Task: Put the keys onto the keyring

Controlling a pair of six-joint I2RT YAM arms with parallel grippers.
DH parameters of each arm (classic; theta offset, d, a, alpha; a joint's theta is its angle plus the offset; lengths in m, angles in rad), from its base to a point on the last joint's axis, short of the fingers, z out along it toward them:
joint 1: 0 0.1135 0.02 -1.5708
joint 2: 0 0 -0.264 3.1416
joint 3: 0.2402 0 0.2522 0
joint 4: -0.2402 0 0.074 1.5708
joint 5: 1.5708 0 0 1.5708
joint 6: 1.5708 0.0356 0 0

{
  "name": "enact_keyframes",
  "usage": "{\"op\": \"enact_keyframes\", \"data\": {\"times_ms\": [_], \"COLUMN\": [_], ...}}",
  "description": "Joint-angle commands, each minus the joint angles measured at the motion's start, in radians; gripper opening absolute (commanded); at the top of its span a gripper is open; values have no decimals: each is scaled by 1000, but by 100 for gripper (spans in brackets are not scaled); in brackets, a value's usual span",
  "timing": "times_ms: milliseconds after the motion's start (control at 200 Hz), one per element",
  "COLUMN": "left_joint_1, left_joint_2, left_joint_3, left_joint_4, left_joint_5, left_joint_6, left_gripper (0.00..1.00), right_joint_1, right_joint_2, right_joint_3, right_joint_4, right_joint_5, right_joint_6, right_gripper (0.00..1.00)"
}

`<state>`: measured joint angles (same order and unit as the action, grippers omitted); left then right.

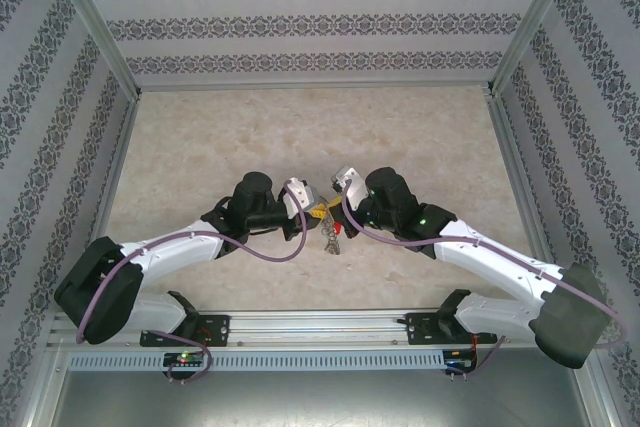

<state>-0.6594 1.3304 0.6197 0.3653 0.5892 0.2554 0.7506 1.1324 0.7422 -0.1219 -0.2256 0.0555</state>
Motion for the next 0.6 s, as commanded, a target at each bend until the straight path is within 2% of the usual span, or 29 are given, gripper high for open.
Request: {"op": "enact_keyframes", "data": {"times_ms": [0,335,500,594], "left_joint_1": [-6,-6,-6,-7], "left_joint_2": [15,24,21,15], "left_joint_3": [29,39,40,40], "left_joint_4": [-16,12,-3,-13], "left_joint_5": [-2,-2,-3,-6], "left_joint_6": [20,11,14,18], "left_gripper": [19,20,14,3], "right_joint_1": [11,12,14,14], "right_joint_2": [-18,-12,-14,-21], "right_joint_3": [26,29,31,24], "right_joint_4": [47,51,50,40], "right_joint_5": [-12,-38,-34,-15], "right_joint_6": [-10,-3,-6,-2], "right_gripper": [0,0,0,0]}}
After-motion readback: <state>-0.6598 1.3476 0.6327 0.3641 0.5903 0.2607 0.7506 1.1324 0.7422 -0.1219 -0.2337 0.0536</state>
